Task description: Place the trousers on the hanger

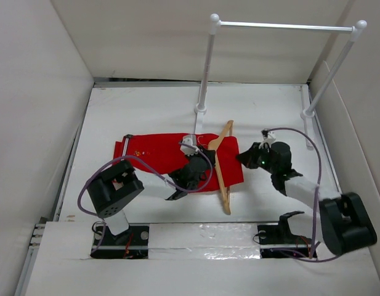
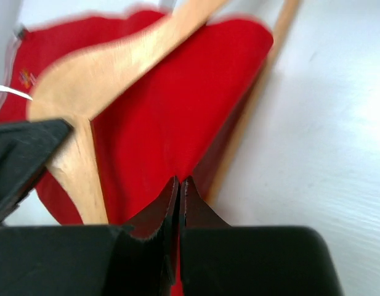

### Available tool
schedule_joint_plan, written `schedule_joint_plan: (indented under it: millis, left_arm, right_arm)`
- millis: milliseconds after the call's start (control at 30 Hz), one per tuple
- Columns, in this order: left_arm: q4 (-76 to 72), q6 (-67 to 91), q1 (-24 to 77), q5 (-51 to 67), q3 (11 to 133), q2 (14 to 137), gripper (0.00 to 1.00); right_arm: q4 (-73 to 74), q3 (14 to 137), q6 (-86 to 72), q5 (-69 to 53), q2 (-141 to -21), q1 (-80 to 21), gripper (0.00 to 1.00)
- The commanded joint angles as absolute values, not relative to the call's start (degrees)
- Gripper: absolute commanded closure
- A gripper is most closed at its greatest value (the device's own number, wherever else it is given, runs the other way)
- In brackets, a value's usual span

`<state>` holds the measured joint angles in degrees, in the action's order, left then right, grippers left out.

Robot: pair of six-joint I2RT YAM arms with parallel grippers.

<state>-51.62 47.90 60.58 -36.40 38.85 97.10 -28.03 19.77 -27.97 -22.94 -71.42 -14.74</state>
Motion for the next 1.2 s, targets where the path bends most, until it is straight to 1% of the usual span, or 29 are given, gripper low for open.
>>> schedule_joint_plan:
  millis: [0, 200, 300, 333, 467, 567, 633, 700, 900, 1000, 1167]
  left_arm:
    - [-47.2, 39.6, 59.8, -40.0, 36.2, 92.6, 1.0]
    - [-45.0, 38.3, 59.8, -40.9, 34.0, 89.0, 1.0]
    - [-43.9, 37.9, 59.8, -41.0, 32.5, 87.2, 1.0]
    - [-43.2, 37.7, 59.8, -41.9, 32.1, 86.8, 1.0]
    - [-41.3, 38.1, 59.8, -44.5, 29.2, 83.3, 1.0]
    - [-39.8, 37.0, 59.8, -45.2, 28.7, 81.3, 1.0]
    - [-38.8, 36.9, 59.8, -46.0, 28.1, 80.5, 1.0]
    - [-38.6, 36.7, 59.8, -46.3, 27.7, 79.8, 1.0]
    - [-38.7, 34.5, 60.5, -47.1, 29.1, 79.3, 1.0]
    - [-38.2, 33.0, 61.0, -49.0, 30.8, 79.1, 1.0]
    - [-40.5, 23.7, 61.0, -47.6, 33.0, 78.0, 1.0]
  right_arm:
    - [-22.6, 20.0, -25.3, -23.7, -60.8, -11.7, 1.0]
    - [-9.9, 19.1, -22.3, -19.5, -45.4, -7.8, 1.0]
    - [-5.2, 18.0, -22.0, -18.1, -40.7, -3.7, 1.0]
    - [-4.6, 17.5, -22.4, -17.8, -37.6, -2.6, 1.0]
    - [-0.4, 16.1, -22.9, -16.6, -31.0, 3.7, 1.0]
    - [1.4, 15.0, -23.7, -15.4, -27.3, 5.0, 1.0]
    - [3.3, 15.0, -23.6, -14.2, -26.7, 5.7, 1.0]
    - [1.9, 14.5, -23.6, -16.0, -27.4, 5.7, 1.0]
    - [-0.9, 13.6, -22.7, -20.3, -35.8, 5.7, 1.0]
    - [-1.0, 14.1, -22.5, -19.9, -36.3, 5.7, 1.0]
    - [-2.0, 13.0, -24.1, -19.2, -34.7, 5.7, 1.0]
